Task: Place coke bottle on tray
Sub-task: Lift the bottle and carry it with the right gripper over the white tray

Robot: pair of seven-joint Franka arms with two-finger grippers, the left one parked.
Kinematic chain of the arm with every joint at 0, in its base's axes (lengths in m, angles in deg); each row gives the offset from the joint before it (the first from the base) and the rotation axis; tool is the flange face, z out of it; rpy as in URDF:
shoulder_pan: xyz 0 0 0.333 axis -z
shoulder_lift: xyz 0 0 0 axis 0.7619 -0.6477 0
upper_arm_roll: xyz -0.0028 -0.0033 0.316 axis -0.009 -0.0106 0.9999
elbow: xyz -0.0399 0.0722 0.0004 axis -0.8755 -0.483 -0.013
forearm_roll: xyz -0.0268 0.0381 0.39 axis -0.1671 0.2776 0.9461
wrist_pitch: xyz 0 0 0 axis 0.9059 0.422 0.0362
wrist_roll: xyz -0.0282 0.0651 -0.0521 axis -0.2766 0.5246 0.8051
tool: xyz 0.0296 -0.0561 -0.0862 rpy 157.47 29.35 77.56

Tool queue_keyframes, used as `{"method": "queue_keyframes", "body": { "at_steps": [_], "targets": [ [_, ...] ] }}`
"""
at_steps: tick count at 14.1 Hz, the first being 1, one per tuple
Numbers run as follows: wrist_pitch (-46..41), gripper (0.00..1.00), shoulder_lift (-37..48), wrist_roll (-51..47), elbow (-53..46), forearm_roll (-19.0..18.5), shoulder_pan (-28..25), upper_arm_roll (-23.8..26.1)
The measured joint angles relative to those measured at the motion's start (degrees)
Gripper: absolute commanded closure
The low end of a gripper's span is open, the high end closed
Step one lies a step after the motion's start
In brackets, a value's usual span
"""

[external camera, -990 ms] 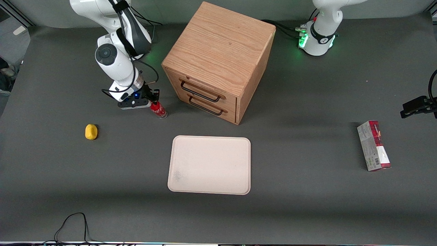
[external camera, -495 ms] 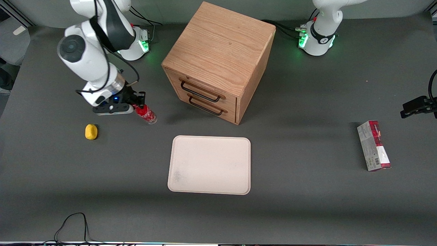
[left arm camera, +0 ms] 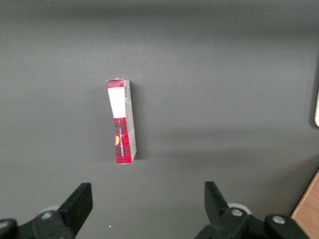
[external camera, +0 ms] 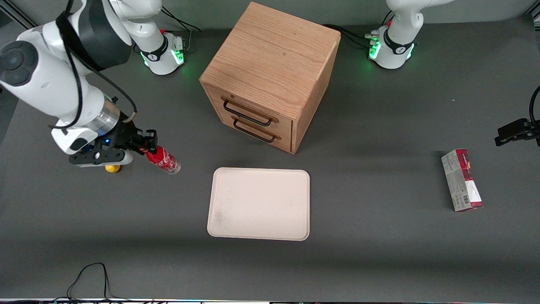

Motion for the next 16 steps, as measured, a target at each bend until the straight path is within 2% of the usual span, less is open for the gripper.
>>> {"method": "queue_keyframes", "body": {
  "at_steps": [3,8,12,16],
  "targets": [
    [-0.4,1.00,-8.3,-2.6,-8.4,-3.6,-2.1,0.2],
    [1.1,1.00,-22.8,-8.8,-19.9,-6.8,-7.6,0.3],
    [8.1,1.00,-30.6,-10.0,-22.1,-9.9,-10.4,0.3],
    [11.8,1.00,-35.0,-10.1,-22.1,-13.1,-10.7,0.2]
  ]
}}
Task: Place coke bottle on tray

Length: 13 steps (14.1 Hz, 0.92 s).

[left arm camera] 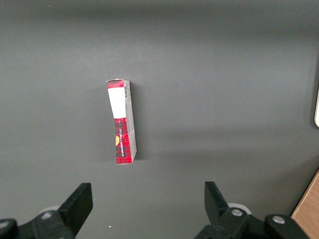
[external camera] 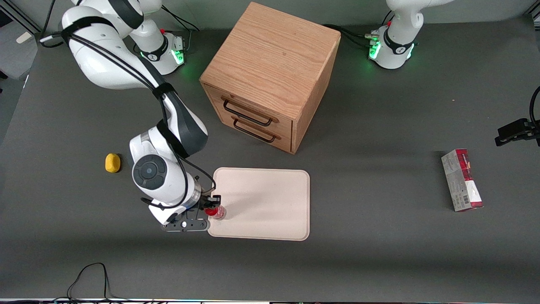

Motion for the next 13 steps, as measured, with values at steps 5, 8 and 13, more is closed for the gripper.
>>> {"method": "queue_keyframes", "body": {
  "at_steps": [5,8,13],
  "targets": [
    [3.7,0.00,-1.6,0.0,0.2,-1.1,0.0,0.0],
    [4.8,0.00,-1.6,0.0,1.0,-1.3,-0.1,0.0],
    [5.4,0.00,1.6,-0.1,3.5,-2.7,-0.3,-0.5]
  ]
}}
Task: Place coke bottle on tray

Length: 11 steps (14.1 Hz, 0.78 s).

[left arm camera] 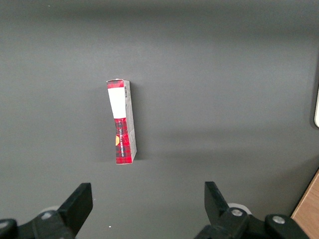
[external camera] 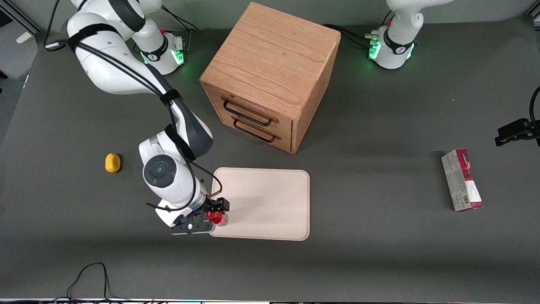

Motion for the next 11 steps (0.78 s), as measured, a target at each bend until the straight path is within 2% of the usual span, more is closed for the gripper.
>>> {"method": "queue_keyframes", "body": {
  "at_steps": [3,7,11],
  "targets": [
    [-2.3,0.00,7.4,1.3,5.0,1.1,0.0,-2.8],
    [-10.6,0.00,22.1,16.2,13.2,11.0,1.7,-10.5],
    [-17.6,0.00,38.0,26.0,24.3,14.5,5.8,-16.5]
  ]
}}
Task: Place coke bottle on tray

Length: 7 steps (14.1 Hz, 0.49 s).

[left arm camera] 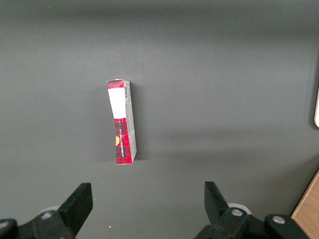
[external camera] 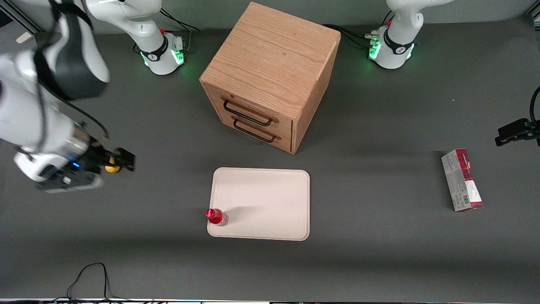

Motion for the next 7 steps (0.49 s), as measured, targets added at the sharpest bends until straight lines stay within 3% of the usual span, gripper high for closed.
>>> {"method": "queue_keyframes", "body": {
  "at_steps": [7],
  "targets": [
    [-8.0,0.00,17.1,1.4,8.9,0.4,0.3,-3.9]
  ]
}}
